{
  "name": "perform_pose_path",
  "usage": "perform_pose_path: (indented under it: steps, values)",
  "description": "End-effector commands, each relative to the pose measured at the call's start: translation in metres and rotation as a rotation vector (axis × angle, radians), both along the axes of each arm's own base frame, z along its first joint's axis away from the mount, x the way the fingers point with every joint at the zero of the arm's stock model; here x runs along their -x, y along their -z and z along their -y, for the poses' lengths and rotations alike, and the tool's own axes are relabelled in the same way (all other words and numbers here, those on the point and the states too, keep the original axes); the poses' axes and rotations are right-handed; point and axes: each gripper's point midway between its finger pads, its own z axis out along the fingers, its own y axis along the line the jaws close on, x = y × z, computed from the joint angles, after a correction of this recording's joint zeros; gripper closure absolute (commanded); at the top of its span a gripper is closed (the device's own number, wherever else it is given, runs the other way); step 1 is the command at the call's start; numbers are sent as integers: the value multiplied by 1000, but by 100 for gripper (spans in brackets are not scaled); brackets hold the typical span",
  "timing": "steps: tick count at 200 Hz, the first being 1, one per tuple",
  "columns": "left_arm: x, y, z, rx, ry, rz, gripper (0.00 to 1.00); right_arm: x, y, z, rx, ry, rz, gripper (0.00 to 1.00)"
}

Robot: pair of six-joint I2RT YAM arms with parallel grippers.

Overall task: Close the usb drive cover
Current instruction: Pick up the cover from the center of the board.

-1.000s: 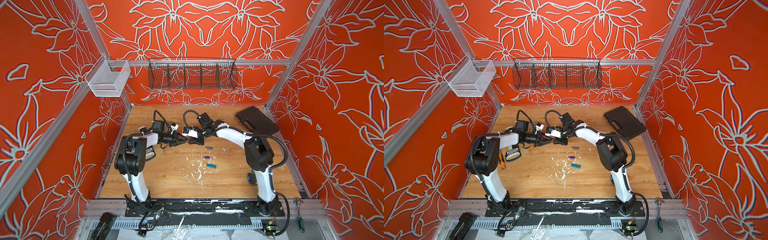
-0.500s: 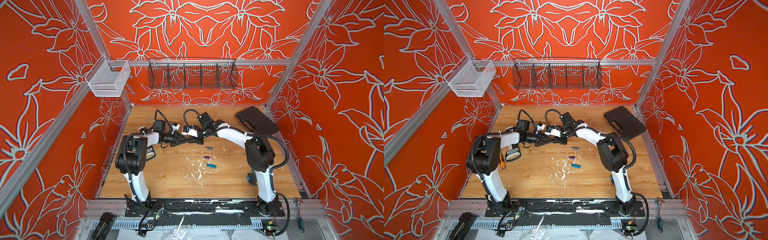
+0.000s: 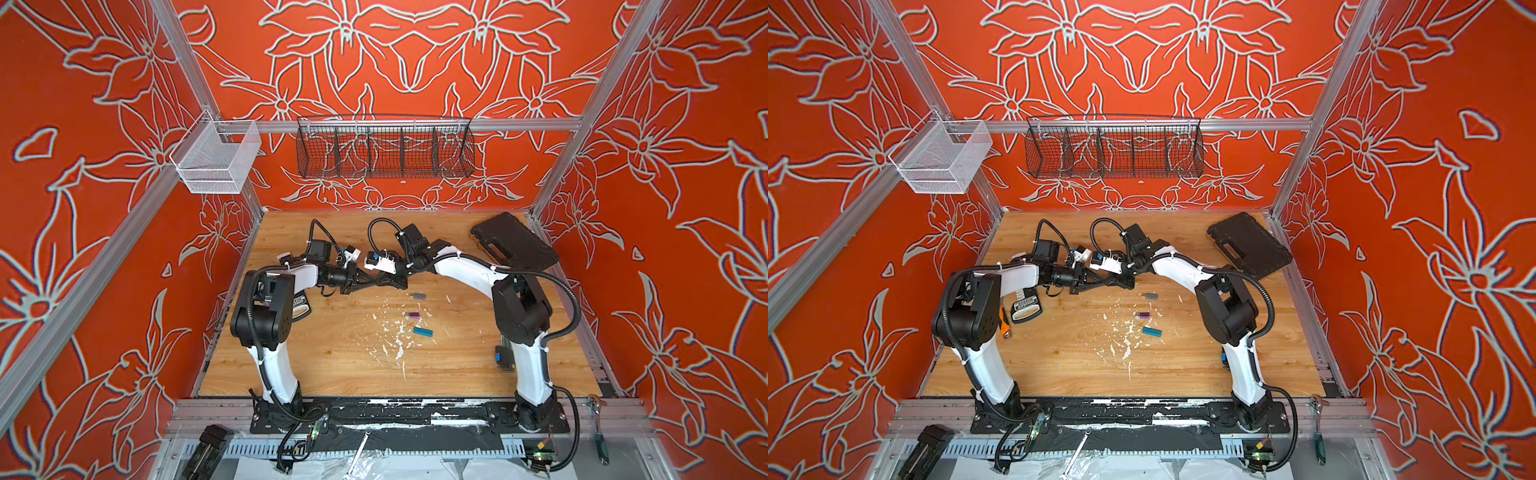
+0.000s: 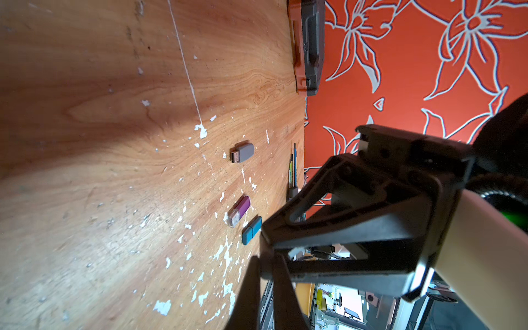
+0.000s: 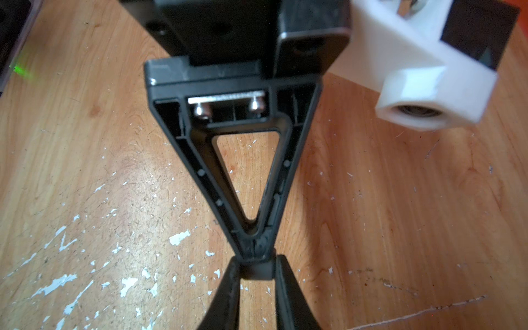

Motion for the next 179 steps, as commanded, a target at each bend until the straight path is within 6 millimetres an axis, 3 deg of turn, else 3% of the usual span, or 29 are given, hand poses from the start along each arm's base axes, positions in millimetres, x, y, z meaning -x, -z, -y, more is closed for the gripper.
perform_pose_path:
  steps: [1, 60, 116, 156, 179]
  values:
    - [1, -4, 3, 24, 24, -2, 93, 4, -15, 1, -32, -19, 12, 84]
    - [1, -5, 4, 32, 28, -1, 97, 4, -13, 1, -31, -24, 15, 81]
    - [1, -6, 4, 24, 25, 8, 99, -9, -22, 9, -32, 26, 84, 62]
    - [0, -6, 3, 15, 19, 13, 100, -18, -36, 36, -39, 98, 89, 58]
    - [-1, -6, 3, 10, 16, 15, 100, -17, -24, 69, 55, 133, 64, 58]
